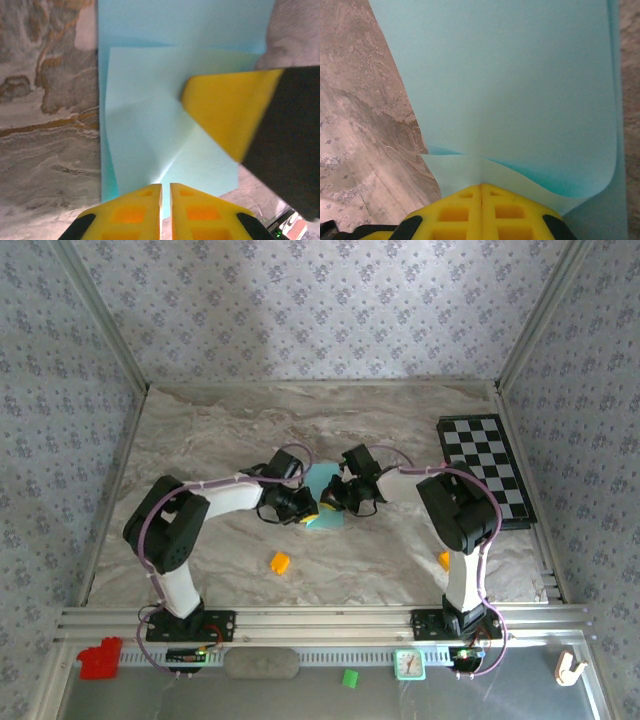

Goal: Fold a paper plane with a square sheet of paper (pick it up from the middle)

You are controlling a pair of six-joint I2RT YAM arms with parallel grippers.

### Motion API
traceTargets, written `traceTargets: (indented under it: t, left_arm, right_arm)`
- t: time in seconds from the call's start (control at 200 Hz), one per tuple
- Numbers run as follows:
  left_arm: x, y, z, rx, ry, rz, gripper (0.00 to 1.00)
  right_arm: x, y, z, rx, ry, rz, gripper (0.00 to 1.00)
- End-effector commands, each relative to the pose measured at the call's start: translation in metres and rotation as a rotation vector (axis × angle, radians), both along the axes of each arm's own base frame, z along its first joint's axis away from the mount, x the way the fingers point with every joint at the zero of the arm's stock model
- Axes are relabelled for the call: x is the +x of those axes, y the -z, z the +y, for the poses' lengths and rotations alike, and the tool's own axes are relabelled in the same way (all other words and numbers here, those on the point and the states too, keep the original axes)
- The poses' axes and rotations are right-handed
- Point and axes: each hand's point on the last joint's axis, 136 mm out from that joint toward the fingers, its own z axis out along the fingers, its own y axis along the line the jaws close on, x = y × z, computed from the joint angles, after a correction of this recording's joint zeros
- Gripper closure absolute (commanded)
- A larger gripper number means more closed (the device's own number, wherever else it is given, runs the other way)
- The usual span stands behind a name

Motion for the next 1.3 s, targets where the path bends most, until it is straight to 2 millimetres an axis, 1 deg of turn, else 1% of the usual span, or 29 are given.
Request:
traceTargets:
  t: [0.0,0.28,0.685,0.974,1.174,1.294]
  left_arm:
    - [-0.006,0.004,-0.001,0.029,0.042,0.015,0.87]
    - [-0.007,0.017,0.013,0.111,0.047,0.008,0.88]
    - [-0.010,0.022,0.022,0.160,0.064,0.010,0.90]
    - [-0.030,0.035,0.038,0.209,0.099,0.045,0.93]
    - [-0.054,0.041,0.054,0.255,0.185,0.095,0.95]
    - [-0.061,0.039,0.066,0.299,0.225,0.104,0.96]
  right_arm:
    - [-0.027,0.061,-0.044,-0.237,0.076,0.166,0.99]
    - [-0.028,0.064,-0.046,-0.244,0.075,0.177,0.99]
    - [-0.029,0.067,-0.049,-0.254,0.070,0.187,0.99]
    - [-0.029,0.070,-0.052,-0.262,0.064,0.189,0.99]
    - [-0.029,0.071,-0.053,-0.263,0.064,0.187,0.99]
    - [-0.028,0.070,-0.053,-0.265,0.066,0.187,0.99]
